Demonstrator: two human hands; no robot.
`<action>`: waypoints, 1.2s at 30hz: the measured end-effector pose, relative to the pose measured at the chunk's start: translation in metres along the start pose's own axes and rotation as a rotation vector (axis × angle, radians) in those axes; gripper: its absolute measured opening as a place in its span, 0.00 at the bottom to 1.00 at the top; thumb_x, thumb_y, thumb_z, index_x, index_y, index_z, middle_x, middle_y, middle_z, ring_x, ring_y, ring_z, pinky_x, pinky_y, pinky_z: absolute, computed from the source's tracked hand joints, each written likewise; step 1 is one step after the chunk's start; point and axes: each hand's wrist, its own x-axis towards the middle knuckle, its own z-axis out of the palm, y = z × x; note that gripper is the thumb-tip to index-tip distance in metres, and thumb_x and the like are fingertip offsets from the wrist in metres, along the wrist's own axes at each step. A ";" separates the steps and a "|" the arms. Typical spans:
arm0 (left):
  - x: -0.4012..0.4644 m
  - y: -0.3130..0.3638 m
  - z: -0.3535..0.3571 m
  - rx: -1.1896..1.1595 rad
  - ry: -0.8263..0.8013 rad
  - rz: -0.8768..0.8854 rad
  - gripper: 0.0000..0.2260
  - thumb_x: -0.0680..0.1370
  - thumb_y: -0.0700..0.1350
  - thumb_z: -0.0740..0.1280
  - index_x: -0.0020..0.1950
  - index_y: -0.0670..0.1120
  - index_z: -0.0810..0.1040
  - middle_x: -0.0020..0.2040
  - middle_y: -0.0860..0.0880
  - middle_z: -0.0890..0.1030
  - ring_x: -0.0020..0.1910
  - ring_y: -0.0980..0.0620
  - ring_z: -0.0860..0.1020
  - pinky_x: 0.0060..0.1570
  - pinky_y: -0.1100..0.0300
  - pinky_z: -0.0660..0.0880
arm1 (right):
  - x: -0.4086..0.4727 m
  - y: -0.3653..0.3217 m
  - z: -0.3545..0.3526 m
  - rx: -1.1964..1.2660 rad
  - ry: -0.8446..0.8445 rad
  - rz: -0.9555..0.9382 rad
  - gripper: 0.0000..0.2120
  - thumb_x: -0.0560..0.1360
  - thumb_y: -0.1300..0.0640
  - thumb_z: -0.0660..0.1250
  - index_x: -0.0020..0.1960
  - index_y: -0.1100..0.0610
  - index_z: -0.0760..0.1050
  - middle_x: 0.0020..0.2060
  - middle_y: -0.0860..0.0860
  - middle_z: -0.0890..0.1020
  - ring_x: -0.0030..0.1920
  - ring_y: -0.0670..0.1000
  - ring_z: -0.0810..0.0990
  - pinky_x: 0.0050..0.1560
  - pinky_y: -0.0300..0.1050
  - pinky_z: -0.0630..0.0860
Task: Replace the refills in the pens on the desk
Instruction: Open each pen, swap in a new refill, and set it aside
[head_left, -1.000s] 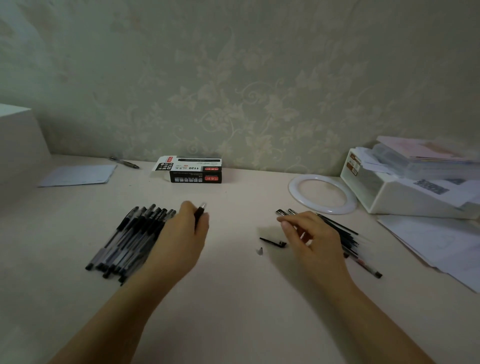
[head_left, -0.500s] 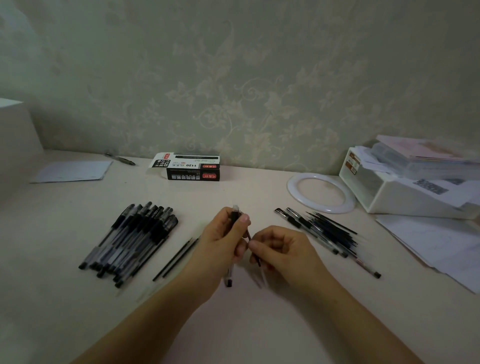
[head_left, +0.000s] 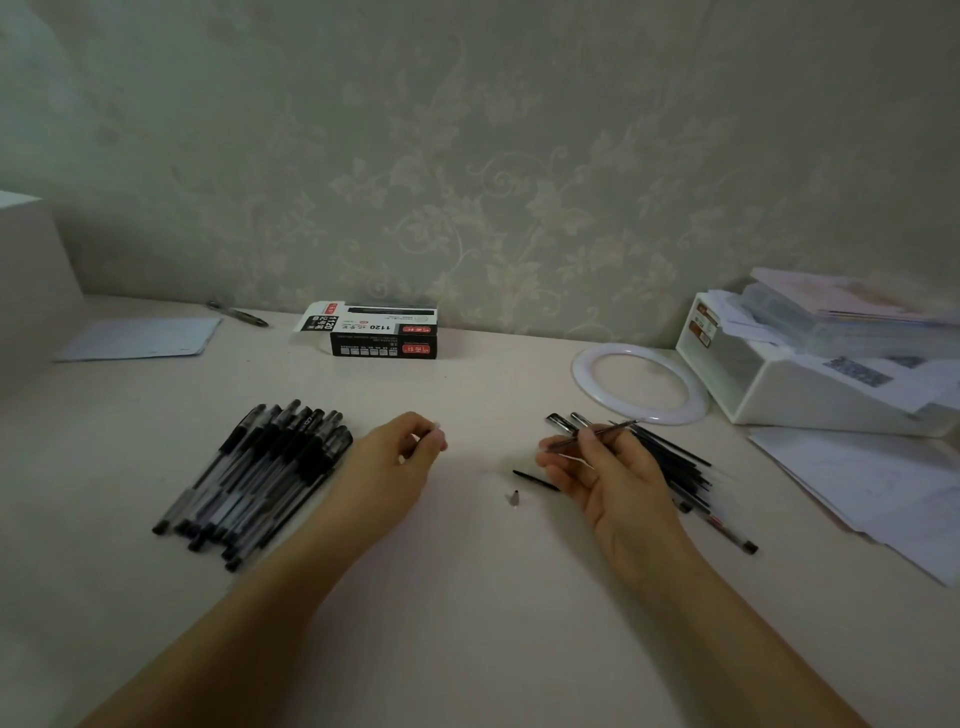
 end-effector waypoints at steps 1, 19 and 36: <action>-0.001 -0.002 -0.002 0.142 0.036 0.065 0.07 0.81 0.49 0.62 0.46 0.50 0.77 0.34 0.52 0.77 0.30 0.54 0.73 0.32 0.60 0.70 | 0.000 0.001 0.000 -0.003 -0.002 -0.015 0.05 0.83 0.63 0.58 0.50 0.62 0.71 0.41 0.59 0.85 0.41 0.55 0.86 0.39 0.40 0.81; -0.016 0.010 0.018 0.241 -0.060 0.485 0.06 0.80 0.53 0.62 0.54 0.58 0.77 0.40 0.67 0.76 0.39 0.65 0.74 0.38 0.74 0.67 | -0.003 0.000 0.003 -0.036 -0.085 -0.046 0.05 0.83 0.62 0.57 0.53 0.62 0.70 0.45 0.61 0.85 0.45 0.57 0.86 0.43 0.41 0.82; -0.015 0.008 0.022 0.145 -0.097 0.439 0.09 0.79 0.54 0.62 0.59 0.62 0.71 0.39 0.59 0.75 0.31 0.57 0.73 0.32 0.70 0.66 | -0.010 0.010 0.001 -0.986 -0.225 -0.372 0.07 0.69 0.50 0.76 0.47 0.45 0.81 0.38 0.43 0.79 0.36 0.42 0.75 0.38 0.32 0.71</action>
